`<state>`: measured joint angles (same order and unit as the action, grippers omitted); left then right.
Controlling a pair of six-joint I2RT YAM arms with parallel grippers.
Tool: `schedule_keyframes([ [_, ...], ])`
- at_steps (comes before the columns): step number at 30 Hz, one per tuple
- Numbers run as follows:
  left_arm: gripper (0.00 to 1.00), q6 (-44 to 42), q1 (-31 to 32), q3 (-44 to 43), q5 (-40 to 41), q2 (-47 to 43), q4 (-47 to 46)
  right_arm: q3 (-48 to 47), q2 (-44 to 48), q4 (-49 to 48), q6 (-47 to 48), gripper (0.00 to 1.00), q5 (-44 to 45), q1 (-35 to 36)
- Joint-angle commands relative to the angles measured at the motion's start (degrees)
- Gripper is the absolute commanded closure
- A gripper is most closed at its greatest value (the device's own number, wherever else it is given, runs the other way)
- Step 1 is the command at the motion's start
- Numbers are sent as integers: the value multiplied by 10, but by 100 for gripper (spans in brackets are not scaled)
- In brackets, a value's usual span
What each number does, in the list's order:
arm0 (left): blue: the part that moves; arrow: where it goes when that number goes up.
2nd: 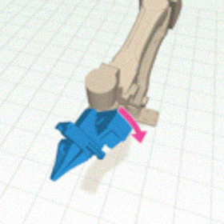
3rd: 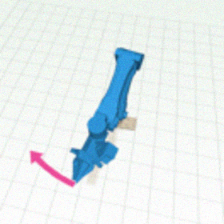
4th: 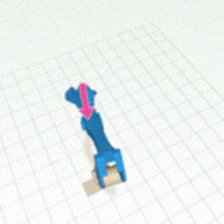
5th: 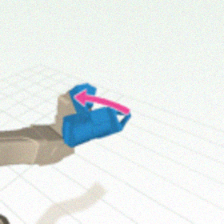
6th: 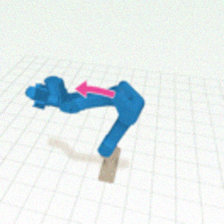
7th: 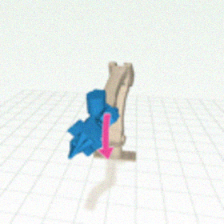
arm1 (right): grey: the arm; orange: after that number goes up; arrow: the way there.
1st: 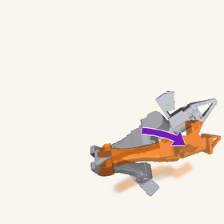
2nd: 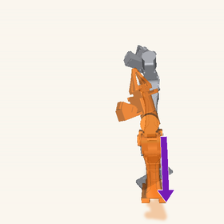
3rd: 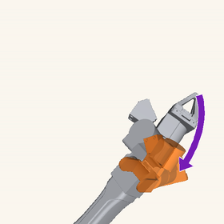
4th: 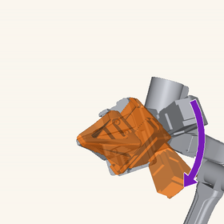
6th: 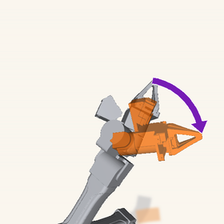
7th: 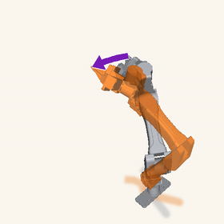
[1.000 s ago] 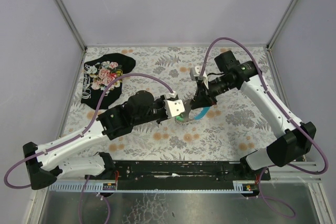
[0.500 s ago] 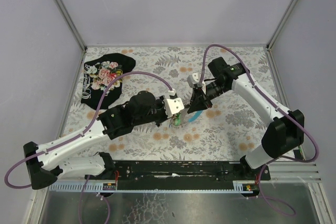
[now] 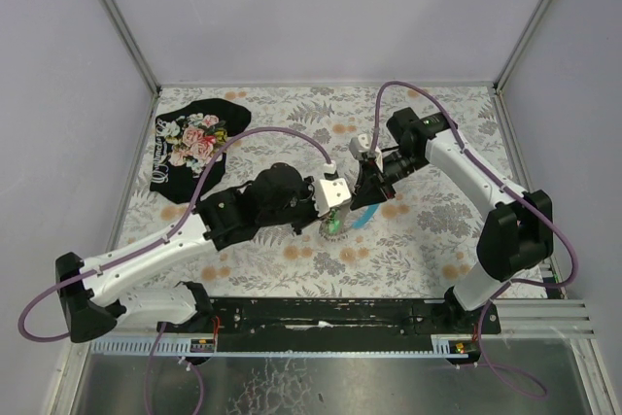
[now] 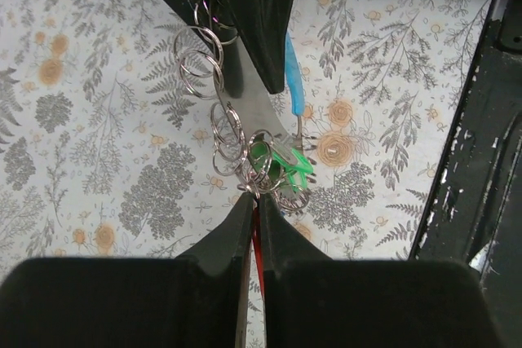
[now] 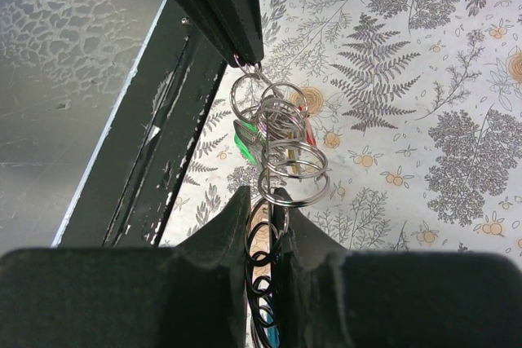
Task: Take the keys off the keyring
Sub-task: Pick up the key from the keyring.
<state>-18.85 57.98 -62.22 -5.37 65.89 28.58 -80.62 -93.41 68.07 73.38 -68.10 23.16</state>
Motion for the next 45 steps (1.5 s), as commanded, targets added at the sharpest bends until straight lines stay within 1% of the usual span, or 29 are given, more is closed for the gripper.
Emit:
schedule_keyframes([
  [1, 100, 23, -8, -38, -35, 17, 39, -5, 0, 3, 43, 96, 2, -13],
  [3, 100, 30, -18, -44, -47, 24, 46, 7, 3, -5, 52, 96, 7, -13],
  [5, 100, 38, -36, -41, -76, 24, 45, 23, 7, -21, 60, 94, 12, -12],
  [7, 100, 49, -62, -36, -116, 24, 37, 38, 11, -35, 67, 92, 13, -13],
  [10, 100, 69, -100, -28, -181, 32, 28, 48, 10, -32, 102, 91, 9, -12],
  [14, 100, 105, -144, -35, -263, 73, 41, 50, 5, -31, 123, 91, 5, -11],
  [17, 100, 120, -152, -59, -271, 106, 75, 45, 1, -30, 124, 92, 10, -10],
  [21, 100, 135, -153, -92, -261, 137, 117, 37, -6, -30, 107, 93, 26, -8],
  [25, 100, 146, -153, -115, -255, 162, 144, 32, -7, -30, 95, 94, 46, 1],
  [28, 100, 147, -153, -125, -265, 176, 152, 36, -5, -49, 72, 94, 62, 17],
  [31, 100, 146, -157, -125, -275, 186, 158, 40, -1, -79, 41, 94, 75, 25],
  [37, 100, 154, -184, -104, -325, 193, 163, 54, 6, -118, 8, 94, 86, 26],
  [41, 100, 175, -203, -96, -360, 198, 159, 78, 10, -142, 5, 91, 82, 25],
  [45, 100, 189, -208, -91, -383, 206, 145, 100, 17, -164, 3, 88, 73, 25],
])
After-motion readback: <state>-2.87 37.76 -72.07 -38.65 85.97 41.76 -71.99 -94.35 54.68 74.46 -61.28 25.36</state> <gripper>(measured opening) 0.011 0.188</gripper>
